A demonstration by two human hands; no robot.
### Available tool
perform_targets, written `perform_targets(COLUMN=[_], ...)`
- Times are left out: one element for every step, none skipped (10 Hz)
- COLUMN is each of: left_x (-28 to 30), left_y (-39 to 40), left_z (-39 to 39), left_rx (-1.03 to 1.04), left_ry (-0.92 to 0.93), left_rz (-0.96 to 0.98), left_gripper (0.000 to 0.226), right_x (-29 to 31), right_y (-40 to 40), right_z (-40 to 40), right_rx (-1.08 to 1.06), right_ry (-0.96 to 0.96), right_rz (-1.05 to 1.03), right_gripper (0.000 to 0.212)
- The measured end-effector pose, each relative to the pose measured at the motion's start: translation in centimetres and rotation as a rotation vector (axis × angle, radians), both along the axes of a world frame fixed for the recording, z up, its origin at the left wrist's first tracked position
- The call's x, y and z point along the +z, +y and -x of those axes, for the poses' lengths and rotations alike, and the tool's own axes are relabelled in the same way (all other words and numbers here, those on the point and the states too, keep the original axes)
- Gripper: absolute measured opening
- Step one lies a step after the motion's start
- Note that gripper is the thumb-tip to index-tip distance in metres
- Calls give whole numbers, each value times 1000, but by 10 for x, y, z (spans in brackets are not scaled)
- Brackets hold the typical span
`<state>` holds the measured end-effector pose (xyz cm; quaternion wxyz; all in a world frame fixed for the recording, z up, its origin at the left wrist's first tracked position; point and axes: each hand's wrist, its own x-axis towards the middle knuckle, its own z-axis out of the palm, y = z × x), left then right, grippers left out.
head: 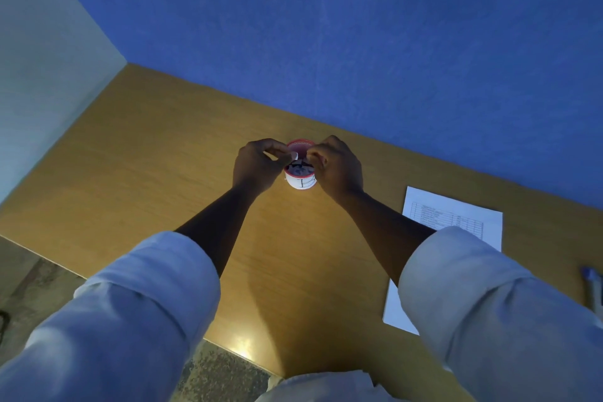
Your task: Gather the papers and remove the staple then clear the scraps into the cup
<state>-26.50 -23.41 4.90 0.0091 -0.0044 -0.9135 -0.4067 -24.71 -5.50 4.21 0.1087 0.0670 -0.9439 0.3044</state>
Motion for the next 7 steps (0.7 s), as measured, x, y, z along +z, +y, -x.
perform_targets(left_x=[1, 0, -1, -3, -5, -9, -12], left_y=[6, 10, 12, 10, 8, 6, 5], left_z=[-1, -1, -3, -6, -10, -16, -25], left_rx=[-26, -44, -36, -28, -4, 31, 103], left_ry=[-7, 0, 34, 53, 69, 88, 83], left_rz=[32, 72, 83, 89, 100, 108, 81], left_gripper=[19, 19, 20, 22, 24, 23, 19], right_x=[-1, -3, -5, -6, -5, -6, -9], right_y=[0, 0, 5, 11, 14, 21, 24], right_z=[1, 2, -1, -4, -9, -14, -23], right_rx=[2, 9, 8, -15, -43, -50, -66], right_ry=[-20, -35, -39, -26, -11, -20, -23], right_rz=[-46, -89, -113, -107, -76, -52, -31], right_gripper=[24, 29, 28, 24, 22, 22, 21])
